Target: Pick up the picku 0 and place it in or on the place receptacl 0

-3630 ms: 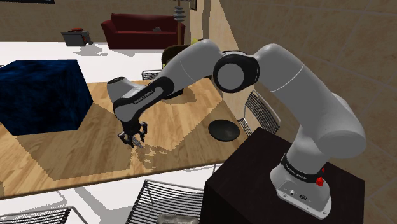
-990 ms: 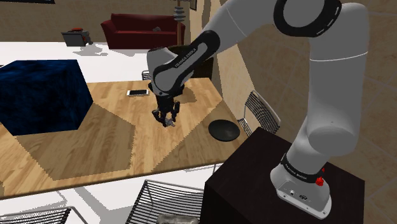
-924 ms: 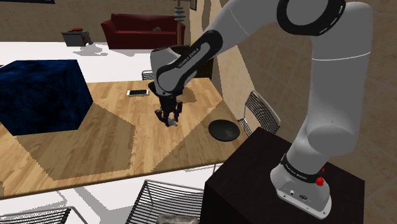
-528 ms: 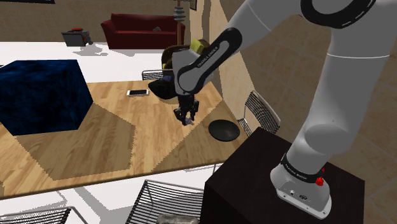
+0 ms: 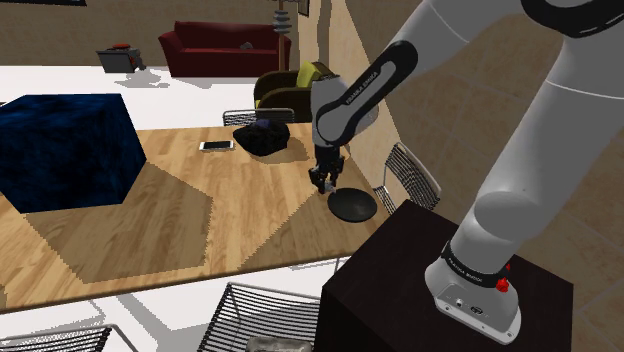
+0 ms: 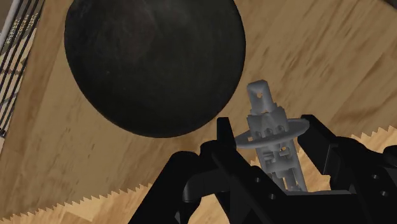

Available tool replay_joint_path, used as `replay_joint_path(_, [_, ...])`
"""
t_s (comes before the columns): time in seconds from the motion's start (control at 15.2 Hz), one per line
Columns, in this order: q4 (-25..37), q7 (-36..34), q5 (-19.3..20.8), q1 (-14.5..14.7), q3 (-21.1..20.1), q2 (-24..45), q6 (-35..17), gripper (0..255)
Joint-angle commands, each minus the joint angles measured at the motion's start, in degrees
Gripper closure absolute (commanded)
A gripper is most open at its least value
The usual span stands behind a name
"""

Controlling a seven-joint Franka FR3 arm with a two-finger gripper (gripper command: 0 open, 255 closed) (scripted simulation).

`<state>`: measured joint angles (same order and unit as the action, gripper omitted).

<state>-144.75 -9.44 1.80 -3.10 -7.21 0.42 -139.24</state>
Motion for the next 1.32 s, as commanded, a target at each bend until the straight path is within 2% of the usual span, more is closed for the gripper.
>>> replay_joint_path(0.0, [-3.4, 2.7, 0.0, -1.4, 1.3, -2.5, -0.9, 255])
replay_joint_path(0.46, [-11.8, 11.4, 2.0, -6.3, 6.8, -9.4, -2.8, 255])
replay_joint_path(1.25, [-12.3, 9.8, 3.8, -6.6, 6.9, 2.2, -14.8, 255])
